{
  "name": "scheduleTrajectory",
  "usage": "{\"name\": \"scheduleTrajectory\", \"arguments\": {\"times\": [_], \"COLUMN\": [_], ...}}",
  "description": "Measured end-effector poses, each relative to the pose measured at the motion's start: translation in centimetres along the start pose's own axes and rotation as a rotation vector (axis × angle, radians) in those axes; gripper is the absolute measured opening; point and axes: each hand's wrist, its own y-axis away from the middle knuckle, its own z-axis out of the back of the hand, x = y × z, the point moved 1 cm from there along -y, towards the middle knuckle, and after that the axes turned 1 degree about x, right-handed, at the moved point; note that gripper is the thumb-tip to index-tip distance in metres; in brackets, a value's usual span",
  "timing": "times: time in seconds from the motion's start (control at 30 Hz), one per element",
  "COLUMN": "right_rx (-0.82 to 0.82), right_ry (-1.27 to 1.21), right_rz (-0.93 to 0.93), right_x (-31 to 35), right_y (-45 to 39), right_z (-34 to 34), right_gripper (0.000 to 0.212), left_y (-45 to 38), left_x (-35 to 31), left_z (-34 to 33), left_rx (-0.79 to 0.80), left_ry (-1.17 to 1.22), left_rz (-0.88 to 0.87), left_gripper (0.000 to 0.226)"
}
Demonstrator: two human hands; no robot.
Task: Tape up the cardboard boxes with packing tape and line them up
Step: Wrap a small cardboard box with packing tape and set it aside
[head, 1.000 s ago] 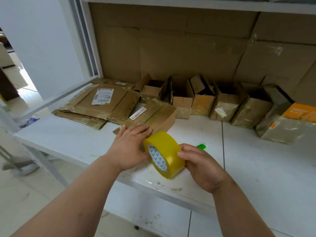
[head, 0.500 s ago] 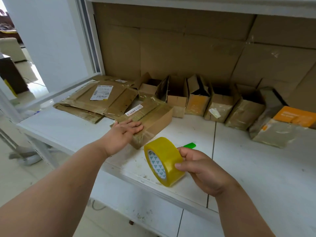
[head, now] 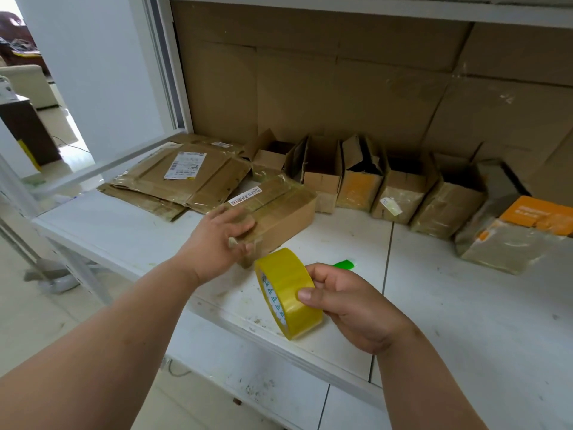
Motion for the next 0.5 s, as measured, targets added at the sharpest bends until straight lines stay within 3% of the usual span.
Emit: {"name": "scheduleTrajectory", "arguments": {"times": [0.07, 0.13, 0.2, 0.3, 0.5], "right_rx": [-0.032, -0.045, -0.041, -0.024, 0.019], "right_ry": [-0.022, -0.036, -0.021, 0.005, 0.045], "right_rz": [0.013, 0.020, 0.020, 0.021, 0.017], "right_x": [-0.2, -0.5, -0.7, -0.7, -0.9], "right_y": [0.0, 0.3, 0.5, 0.7, 0.9], "right_z": [0.2, 0.5, 0.7, 1.3, 1.9], "right_gripper": [0.037, 0.037, 0.036, 0.034, 0.049], "left_y": [1.5, 3.3, 4.8, 6.4, 6.5], "left_x": [-0.9, -2.5, -4.0, -4.8, -6.4], "left_z": [-0.6, -1.0, -1.6, -3.2, -3.4], "left_rx": [-0.260, -0.466, -0.542, -0.378, -0.069], "left_ry": [0.088, 0.323, 0.653, 1.001, 1.197], "left_rz": [0.121, 0.294, 0.499, 0.679, 0.669], "left_gripper": [0.050, 0.042, 0.031, 0.041, 0.068]}}
